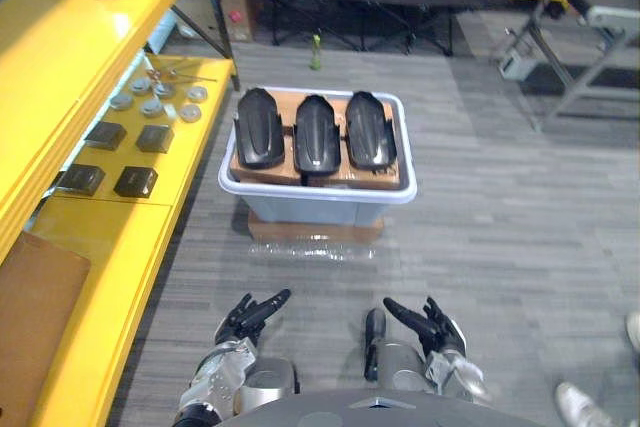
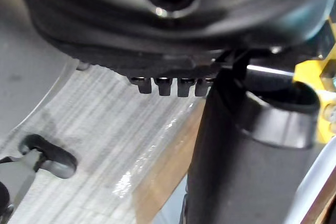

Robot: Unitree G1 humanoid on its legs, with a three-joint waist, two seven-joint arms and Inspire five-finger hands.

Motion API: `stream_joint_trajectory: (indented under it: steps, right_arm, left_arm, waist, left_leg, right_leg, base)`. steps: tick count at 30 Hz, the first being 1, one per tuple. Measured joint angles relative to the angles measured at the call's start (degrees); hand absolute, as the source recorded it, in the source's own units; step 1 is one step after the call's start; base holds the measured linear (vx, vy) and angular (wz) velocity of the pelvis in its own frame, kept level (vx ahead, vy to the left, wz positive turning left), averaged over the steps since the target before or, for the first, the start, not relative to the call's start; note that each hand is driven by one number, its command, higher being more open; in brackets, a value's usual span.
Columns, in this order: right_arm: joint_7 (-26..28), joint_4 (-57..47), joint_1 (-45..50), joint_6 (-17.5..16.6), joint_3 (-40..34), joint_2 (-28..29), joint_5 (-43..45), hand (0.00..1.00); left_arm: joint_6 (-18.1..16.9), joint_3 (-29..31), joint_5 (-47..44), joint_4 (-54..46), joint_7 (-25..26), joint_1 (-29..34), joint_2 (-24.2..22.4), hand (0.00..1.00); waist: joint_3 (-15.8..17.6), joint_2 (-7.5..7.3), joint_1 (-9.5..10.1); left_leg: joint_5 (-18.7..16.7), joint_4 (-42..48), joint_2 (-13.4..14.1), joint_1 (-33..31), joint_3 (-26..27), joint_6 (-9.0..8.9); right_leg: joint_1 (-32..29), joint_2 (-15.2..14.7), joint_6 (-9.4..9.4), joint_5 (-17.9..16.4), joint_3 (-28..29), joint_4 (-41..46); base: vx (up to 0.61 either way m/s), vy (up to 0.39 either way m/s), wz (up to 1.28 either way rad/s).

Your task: Walk over and take three plastic housings, then place them on the shelf

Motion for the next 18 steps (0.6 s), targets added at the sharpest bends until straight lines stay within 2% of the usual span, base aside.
stream_joint_trajectory:
  steps: [1, 2, 4, 6, 8, 10, 11, 12, 14, 16, 18]
  right_arm:
    - [0.05, -0.17, 0.31, -0.01, -0.57, -0.53, 0.21, 1.0]
    - [0.28, -0.98, 0.64, -0.19, -1.46, -0.99, 1.65, 1.0]
    - [1.13, -0.96, 0.89, -0.12, -1.99, -1.94, 1.98, 1.0]
    - [2.05, -1.4, 1.23, -0.16, -2.78, -2.19, 1.97, 1.0]
    - [1.51, -5.63, 1.67, -0.49, -3.53, -2.12, 1.8, 1.0]
    - [-0.4, -11.71, 2.26, -1.36, -3.74, -2.38, 1.5, 1.0]
    - [-1.75, -14.64, 2.36, -1.67, -3.72, -2.71, 1.05, 1.0]
    - [-3.27, -16.39, 1.65, -1.74, -3.71, -2.39, 0.88, 1.0]
    - [-3.88, -17.05, 1.53, -1.88, -3.61, -1.65, 0.92, 1.0]
    - [-4.18, -18.45, 1.61, -1.68, -3.66, -0.88, 0.96, 1.0]
    - [-4.5, -21.95, 2.74, -0.62, -4.38, -0.66, 0.99, 1.0]
  left_arm:
    - [-0.25, 0.12, -0.9, -0.01, 0.4, 1.21, -0.73, 1.0]
    - [-0.42, 1.41, -1.86, -0.12, 0.59, 1.94, -1.86, 1.0]
    - [-1.71, 2.19, -2.1, -0.44, 0.41, 0.77, -2.36, 1.0]
    - [-2.37, 2.06, -1.67, -0.44, -0.34, 1.02, -2.21, 1.0]
    - [-2.64, 0.86, -1.47, -1.13, -2.13, 0.72, -2.24, 1.0]
    - [-2.65, -1.95, -0.3, -3.24, -3.31, 0.73, -2.32, 1.0]
    - [-2.62, -3.61, 1.17, -4.46, -3.32, 0.73, -2.37, 1.0]
    - [-2.63, -4.99, 2.72, -6.19, -3.39, 0.05, -1.95, 1.0]
    - [-2.66, -5.7, 5.13, -8.58, -3.4, -0.37, -1.05, 1.0]
    - [-2.35, -8.15, 7.95, -11.96, -3.72, -1.03, 1.55, 1.0]
    - [-1.06, -9.44, 8.42, -14.42, -3.85, -0.91, 3.28, 1.0]
  waist:
    - [-1.07, 1.47, -0.1]
    - [-1.82, 3.12, -0.43]
    - [-1.31, 3.43, -0.22]
    - [-1.25, 3.41, -0.2]
    - [-1.22, 3.36, -0.98]
    - [-1.01, 3.24, -1.7]
    - [-1.08, 3.51, -1.9]
    - [-0.76, 3.25, -1.93]
    - [-0.47, 0.86, -1.87]
    - [-0.33, -1.97, -1.64]
    - [-0.54, -2.33, -1.86]
  left_leg:
    - [-0.82, 1.06, 2.01, -0.15, -0.43, -1.15]
    - [-0.15, 10.46, 3.81, -5.53, -0.1, -2.93]
    - [2.24, 21.33, 6.47, -12.01, 2.31, -4.87]
    - [2.16, 18.23, 8.21, -11.79, 5.71, -4.76]
    - [2.58, 7.87, 8.4, -12.08, 7.22, -4.68]
    - [6.62, -2.68, 8.36, -12.16, 6.86, -4.79]
    - [10.65, -5.92, 8.62, -11.69, 6.69, -4.91]
    - [16.04, -7.15, 8.39, -10.74, 7.71, -5.59]
    - [15.9, -8.07, 6.44, -10.07, 8.47, -4.91]
    - [16.17, -8.4, 3.84, -10.1, 9.96, -3.93]
    - [16.06, -8.47, 2.55, -9.22, 11.1, -3.76]
  right_leg:
    - [0.23, 1.4, -1.2, -1.69, -1.2, 0.94]
    - [0.71, 2.59, -1.99, -3.39, -3.76, 0.58]
    - [3.87, 3.16, -2.5, -3.48, -5.94, -2.45]
    - [7.9, 3.02, -2.65, -3.09, -7.65, -5.08]
    - [9.63, 2.29, -2.27, -2.89, -8.37, -7.59]
    - [9.93, 0.99, -1.21, -2.23, -8.29, -8.84]
    - [9.9, 0.73, -0.29, -2.42, -7.49, -8.74]
    - [9.94, -0.18, 1.28, -2.51, -6.03, -8.39]
    - [10.11, -1.87, 2.17, -2.03, -5.41, -9.38]
    - [10.79, -4.06, 4.24, -0.64, -4.98, -11.89]
    - [11.84, -5.39, 5.35, 1.21, -4.82, -13.47]
  base:
    - [0.33, -0.273, 0.52]
    - [0.31, -0.261, 0.63]
    - [0.3, -0.239, 0.63]
    - [0.23, -0.133, 0.36]
    - [0.19, -0.034, 0.22]
    - [0.21, 0.102, -0.11]
    - [0.24, 0.244, -0.42]
    - [0.2, 0.251, -0.4]
    - [0.16, 0.22, -0.21]
    - [0.14, 0.19, -0.06]
    - [0.13, 0.149, -0.15]
